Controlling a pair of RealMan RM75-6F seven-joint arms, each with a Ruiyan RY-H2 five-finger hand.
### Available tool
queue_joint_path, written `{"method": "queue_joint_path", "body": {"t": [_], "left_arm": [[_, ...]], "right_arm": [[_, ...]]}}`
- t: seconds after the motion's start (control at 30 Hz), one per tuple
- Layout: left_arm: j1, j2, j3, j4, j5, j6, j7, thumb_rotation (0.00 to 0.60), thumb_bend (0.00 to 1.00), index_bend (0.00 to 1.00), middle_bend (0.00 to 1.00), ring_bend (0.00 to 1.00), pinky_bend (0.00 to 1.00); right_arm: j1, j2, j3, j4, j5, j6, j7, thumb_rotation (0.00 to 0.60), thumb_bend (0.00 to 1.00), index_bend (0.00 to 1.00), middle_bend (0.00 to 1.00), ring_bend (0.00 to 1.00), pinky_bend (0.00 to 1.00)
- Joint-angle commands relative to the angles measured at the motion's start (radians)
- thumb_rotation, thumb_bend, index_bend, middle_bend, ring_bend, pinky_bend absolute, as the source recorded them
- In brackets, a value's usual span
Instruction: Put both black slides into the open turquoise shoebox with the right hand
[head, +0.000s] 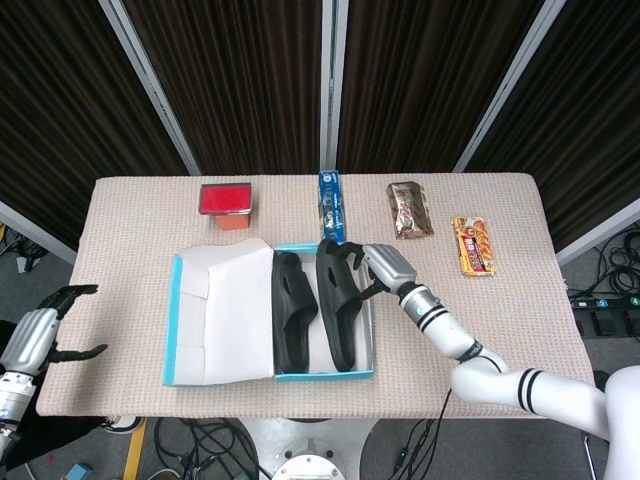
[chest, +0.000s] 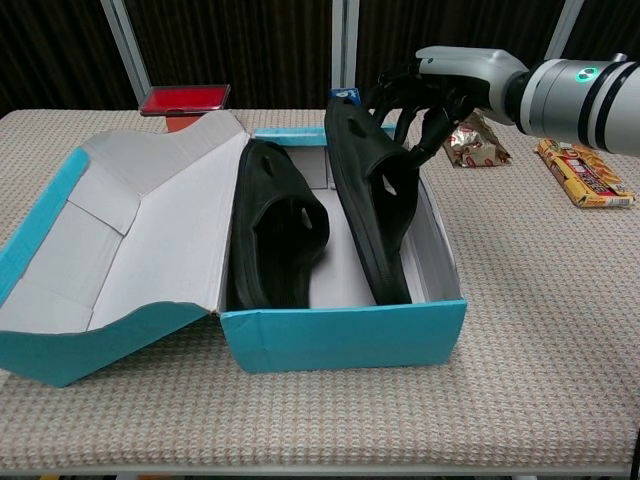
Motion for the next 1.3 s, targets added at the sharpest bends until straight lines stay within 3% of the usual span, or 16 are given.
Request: {"method": "queue_joint_path", "body": {"t": [0.03, 0.53, 0.6, 0.7, 0.87, 0.97, 1.3], "left_arm": [[0.001, -0.001, 0.001, 0.004, 0.003, 0.002, -0.005, 0.6, 0.04, 0.18, 0.22, 0.12, 0.18], [0.003, -0.005, 0.002, 0.016, 0.003, 0.0, -0.024, 0.6, 0.04, 0.18, 0.22, 0.12, 0.18], [0.004, -0.006, 0.003, 0.019, 0.004, 0.002, -0.026, 0.6, 0.04, 0.18, 0.22, 0.12, 0.18], [0.006, -0.007, 0.003, 0.023, 0.005, 0.003, -0.031, 0.6, 0.04, 0.18, 0.22, 0.12, 0.18], [0.005, -0.009, 0.003, 0.029, 0.007, 0.003, -0.04, 0.6, 0.04, 0.19, 0.22, 0.12, 0.18], [0.006, -0.01, 0.004, 0.033, 0.008, 0.004, -0.046, 0.6, 0.04, 0.18, 0.22, 0.12, 0.18], [0.007, -0.013, 0.008, 0.039, 0.012, 0.002, -0.056, 0.6, 0.04, 0.18, 0.22, 0.12, 0.18]], "right_arm": [[0.006, -0.002, -0.001, 0.004, 0.04, -0.019, -0.029, 0.6, 0.24, 0.56, 0.5, 0.42, 0.61], [0.068, -0.017, -0.024, 0.022, 0.253, -0.093, -0.172, 0.6, 0.2, 0.55, 0.49, 0.41, 0.6], [0.077, -0.006, -0.024, 0.012, 0.262, -0.119, -0.173, 0.6, 0.13, 0.48, 0.44, 0.36, 0.55], [0.082, 0.02, -0.019, -0.008, 0.253, -0.167, -0.155, 0.6, 0.01, 0.26, 0.31, 0.22, 0.4], [0.072, 0.046, -0.003, -0.029, 0.207, -0.183, -0.12, 0.6, 0.0, 0.06, 0.17, 0.08, 0.3], [0.062, 0.061, 0.008, -0.046, 0.181, -0.174, -0.103, 0.6, 0.0, 0.0, 0.13, 0.04, 0.28], [0.046, 0.153, 0.007, -0.135, 0.136, -0.169, -0.096, 0.6, 0.0, 0.0, 0.08, 0.01, 0.27]]}}
